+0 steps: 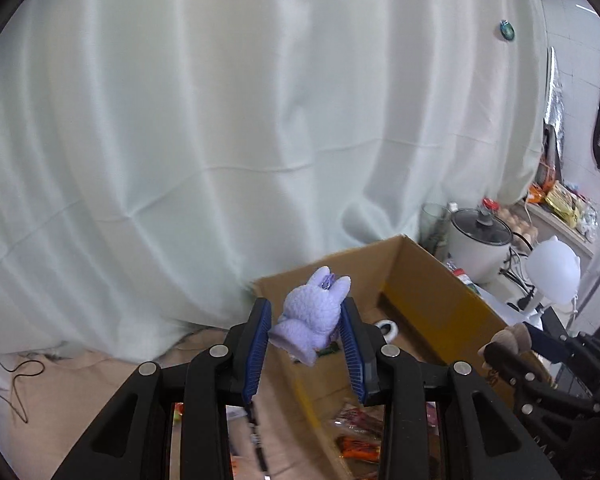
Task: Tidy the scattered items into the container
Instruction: 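Carry both keychains over the box and open both tools to drop them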
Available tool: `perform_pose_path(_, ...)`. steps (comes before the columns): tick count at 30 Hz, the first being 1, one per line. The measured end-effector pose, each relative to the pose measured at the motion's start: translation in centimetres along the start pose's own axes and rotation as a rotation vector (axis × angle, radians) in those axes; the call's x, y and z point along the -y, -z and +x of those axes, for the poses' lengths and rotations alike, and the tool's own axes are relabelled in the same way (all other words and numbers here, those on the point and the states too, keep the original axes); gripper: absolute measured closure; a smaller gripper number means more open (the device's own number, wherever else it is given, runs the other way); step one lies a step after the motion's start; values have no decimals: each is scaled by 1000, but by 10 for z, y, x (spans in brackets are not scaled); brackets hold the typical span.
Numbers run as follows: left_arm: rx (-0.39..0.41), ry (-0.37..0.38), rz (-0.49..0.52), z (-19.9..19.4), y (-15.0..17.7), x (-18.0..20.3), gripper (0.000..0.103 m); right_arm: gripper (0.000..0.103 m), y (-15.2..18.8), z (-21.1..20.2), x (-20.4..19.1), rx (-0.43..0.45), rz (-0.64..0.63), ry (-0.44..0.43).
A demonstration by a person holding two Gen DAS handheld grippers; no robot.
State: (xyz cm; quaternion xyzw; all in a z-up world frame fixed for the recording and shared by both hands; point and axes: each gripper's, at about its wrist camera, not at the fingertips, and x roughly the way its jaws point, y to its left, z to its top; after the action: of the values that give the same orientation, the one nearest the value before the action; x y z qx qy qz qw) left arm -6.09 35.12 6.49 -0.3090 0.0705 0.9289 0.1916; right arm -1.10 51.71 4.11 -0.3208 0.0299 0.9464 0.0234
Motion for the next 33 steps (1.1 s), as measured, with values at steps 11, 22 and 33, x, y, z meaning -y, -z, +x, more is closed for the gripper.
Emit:
perform_pose_path(11,-142,44,19,51,29,51,67,59,41,26,20,-111,25,-23)
perform_pose_path(22,-199,27,23,71,45,54,67,41,53,38,10,-182,-7,-27)
perform_pose_path(33,-297,-16,55,91,51,66,65,4,63,27,8,-184,-62,27)
